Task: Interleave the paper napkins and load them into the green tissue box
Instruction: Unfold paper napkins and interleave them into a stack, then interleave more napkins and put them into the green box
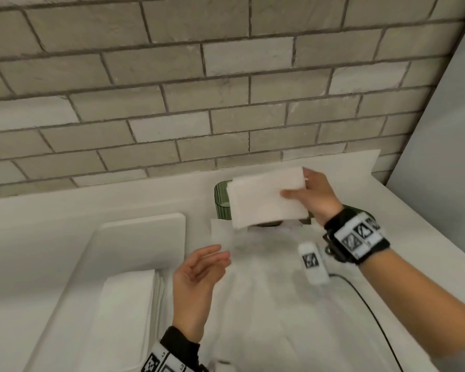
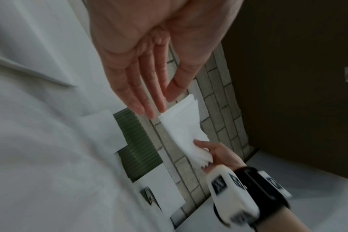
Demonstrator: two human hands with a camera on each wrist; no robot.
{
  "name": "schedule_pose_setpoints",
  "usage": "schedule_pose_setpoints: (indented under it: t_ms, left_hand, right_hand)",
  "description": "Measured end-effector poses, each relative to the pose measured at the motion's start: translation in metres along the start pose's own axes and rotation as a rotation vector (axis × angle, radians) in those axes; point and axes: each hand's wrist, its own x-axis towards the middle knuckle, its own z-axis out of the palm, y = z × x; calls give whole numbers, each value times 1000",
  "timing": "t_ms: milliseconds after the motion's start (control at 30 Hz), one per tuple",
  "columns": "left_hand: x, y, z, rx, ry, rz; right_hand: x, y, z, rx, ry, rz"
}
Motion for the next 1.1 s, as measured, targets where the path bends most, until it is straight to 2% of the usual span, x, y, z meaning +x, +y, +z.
schedule_pose_setpoints:
  t_ms: [67, 200, 333, 500, 700, 867, 967, 1000, 1033, 1100]
  left_hand:
    - [-4, -5, -6, -8, 14, -28]
    - [-5, -14, -19, -29, 81, -17]
    - [0, -14, -38, -4, 162, 28]
    - [3, -16, -55, -10, 238, 33]
    - [7, -27, -55, 7, 250, 40]
    - [11, -26, -47, 22, 252, 88]
    - [13, -25, -46, 39, 261, 124]
    - [13, -25, -46, 44, 263, 128]
    - [13, -25, -47, 47, 264, 130]
    - [12, -25, -46, 51, 262, 126]
  right_hand:
    - [39, -3, 2, -12, 35, 31]
    - [101, 12, 22, -216, -53, 126]
    - [125, 31, 44, -423, -105, 188]
    - [133, 58, 60, -548, -120, 172]
    - [128, 71, 66, -648, -150, 68]
    - [123, 69, 63, -925, -246, 33]
    - [120, 58, 62, -1204, -125, -158]
    - [121, 54, 62, -1241, -124, -204]
    - [121, 49, 62, -1228, -171, -194]
    - [122, 45, 66, -1157, -364, -40]
